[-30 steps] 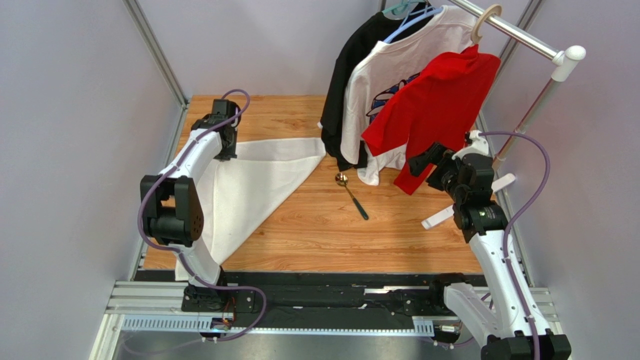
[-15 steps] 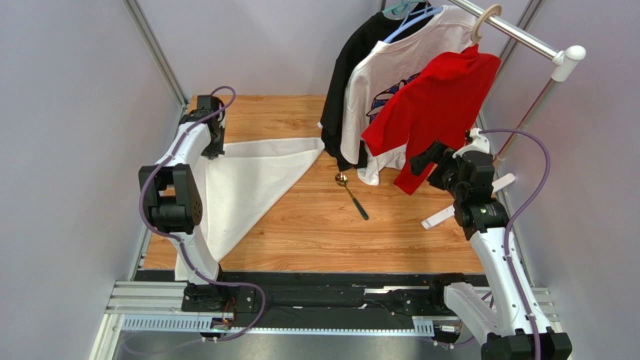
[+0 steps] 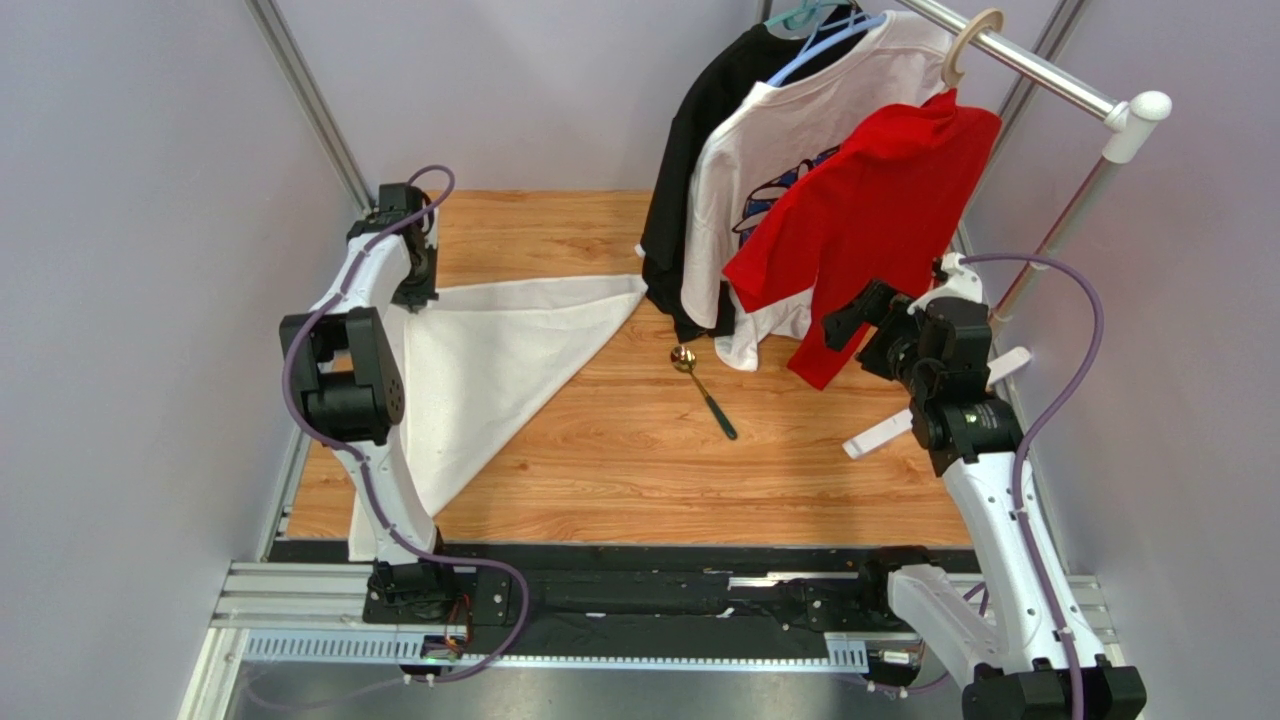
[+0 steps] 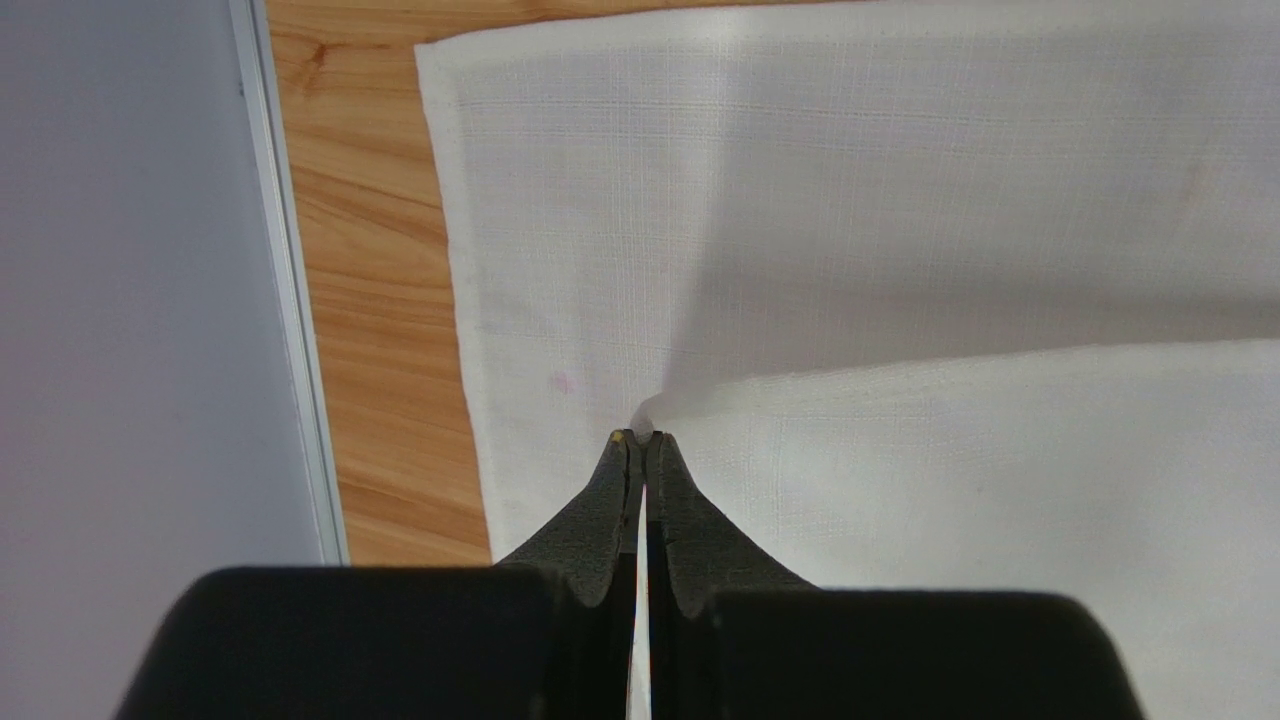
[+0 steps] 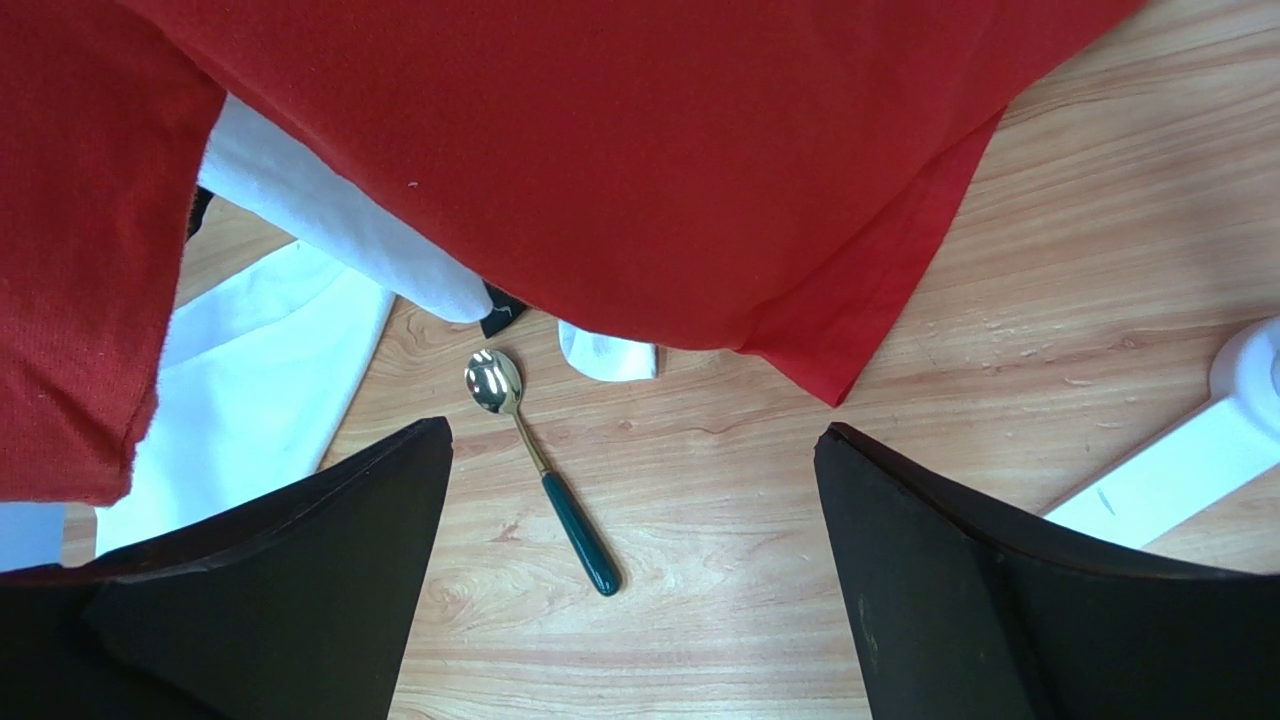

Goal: Fold the napkin, place the utensils inside, and roll it up
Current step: Fold the napkin

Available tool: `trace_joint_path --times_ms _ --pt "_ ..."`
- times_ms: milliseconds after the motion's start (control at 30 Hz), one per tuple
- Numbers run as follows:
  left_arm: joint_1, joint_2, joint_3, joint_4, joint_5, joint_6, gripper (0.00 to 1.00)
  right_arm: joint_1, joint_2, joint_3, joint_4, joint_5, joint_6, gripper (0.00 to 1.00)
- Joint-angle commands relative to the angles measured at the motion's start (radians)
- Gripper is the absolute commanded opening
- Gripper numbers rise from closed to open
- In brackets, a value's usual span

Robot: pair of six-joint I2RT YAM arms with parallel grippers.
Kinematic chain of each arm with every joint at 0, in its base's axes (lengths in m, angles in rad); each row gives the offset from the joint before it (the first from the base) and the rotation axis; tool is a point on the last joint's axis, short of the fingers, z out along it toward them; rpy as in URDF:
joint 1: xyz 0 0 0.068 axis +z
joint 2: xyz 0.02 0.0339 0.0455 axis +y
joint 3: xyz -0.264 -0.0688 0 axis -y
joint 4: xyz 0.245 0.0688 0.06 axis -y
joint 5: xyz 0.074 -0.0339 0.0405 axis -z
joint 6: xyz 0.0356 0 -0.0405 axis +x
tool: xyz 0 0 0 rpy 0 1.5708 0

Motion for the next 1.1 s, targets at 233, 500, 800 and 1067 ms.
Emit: trace_joint_path --times_ms 233,500,800,1067 --pt "0.092 0.111 0.157 -0.028 0.029 0.031 0.0 -0.003 0.012 0.133 -0.144 0.103 -0.089 0.95" --pt "0.115 0.054 0.165 -0.045 0.074 0.024 0.0 -0.001 0.014 0.153 -0.2 0.14 -0.106 0.95" --pt "0.134 -0.012 0.181 -0.108 0.143 0.021 0.0 -0.003 0.014 0.159 -0.2 0.133 -0.094 0.95" --pt "0.16 -0.023 0.22 -0.158 0.152 0.013 0.0 -0.001 0.025 0.153 -0.21 0.147 -0.11 0.95"
